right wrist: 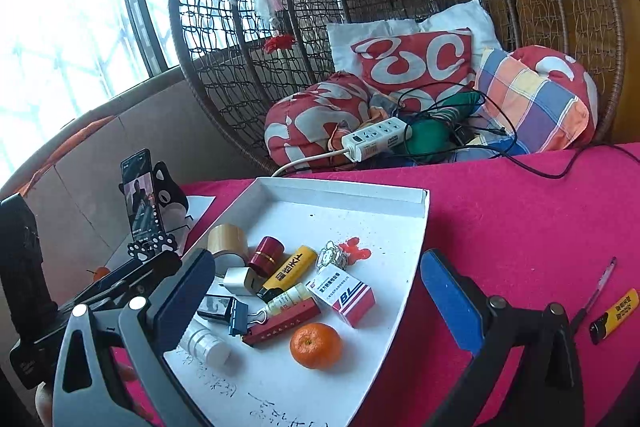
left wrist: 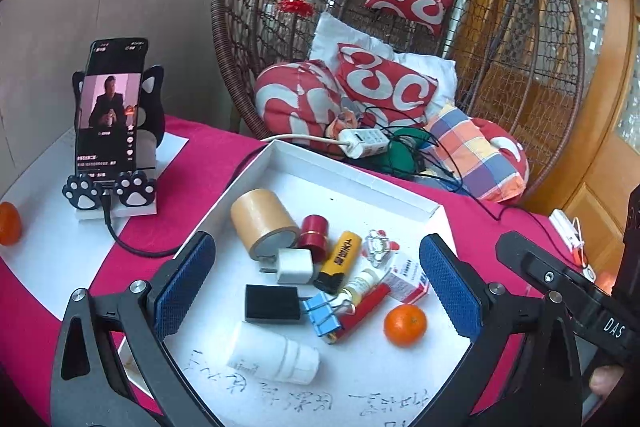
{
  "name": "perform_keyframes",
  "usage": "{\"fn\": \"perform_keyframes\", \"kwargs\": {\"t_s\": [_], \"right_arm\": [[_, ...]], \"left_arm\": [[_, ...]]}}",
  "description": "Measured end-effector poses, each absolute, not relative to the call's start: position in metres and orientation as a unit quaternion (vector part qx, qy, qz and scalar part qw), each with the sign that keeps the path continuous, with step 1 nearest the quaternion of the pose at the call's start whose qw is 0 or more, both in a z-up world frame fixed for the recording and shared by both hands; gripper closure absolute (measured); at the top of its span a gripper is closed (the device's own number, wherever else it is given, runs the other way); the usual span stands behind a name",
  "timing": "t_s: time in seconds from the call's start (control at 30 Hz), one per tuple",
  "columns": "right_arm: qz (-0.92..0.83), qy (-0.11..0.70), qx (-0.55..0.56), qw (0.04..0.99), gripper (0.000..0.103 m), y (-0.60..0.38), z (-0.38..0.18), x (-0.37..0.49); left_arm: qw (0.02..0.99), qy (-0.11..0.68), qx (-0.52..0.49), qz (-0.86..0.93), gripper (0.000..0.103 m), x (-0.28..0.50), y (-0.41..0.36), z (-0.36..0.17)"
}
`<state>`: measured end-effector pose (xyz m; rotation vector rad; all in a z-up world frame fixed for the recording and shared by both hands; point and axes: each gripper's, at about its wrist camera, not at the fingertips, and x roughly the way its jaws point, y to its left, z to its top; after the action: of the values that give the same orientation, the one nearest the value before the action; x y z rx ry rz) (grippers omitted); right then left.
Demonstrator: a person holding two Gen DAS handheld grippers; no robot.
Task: Organize rigid objects
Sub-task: 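Lower the clip and lighter into the tray and open both grippers, then grasp the second yellow lighter with the right gripper while the left gripper approaches the pen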
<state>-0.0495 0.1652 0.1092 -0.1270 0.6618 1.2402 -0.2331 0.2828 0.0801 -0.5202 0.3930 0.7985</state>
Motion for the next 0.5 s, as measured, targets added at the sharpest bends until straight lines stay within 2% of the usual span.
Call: {"fn": "perform_keyframes", "kwargs": {"t_s": [0.37,0.5], "right_arm": [[0.556,0.302,-0.018,0.774,0.000,0.121,0.118,-0.023],[0.530,0.301,0.000,0.793,0.000,0.089,0.118,-0.002]], "left_arm": [[0.896,0.180,-0.265,0.307,0.000,-0.214,0.260,0.093],[0.896,0.209,-0.249,0.302,0.000,-0.197,0.247,0.094]]}}
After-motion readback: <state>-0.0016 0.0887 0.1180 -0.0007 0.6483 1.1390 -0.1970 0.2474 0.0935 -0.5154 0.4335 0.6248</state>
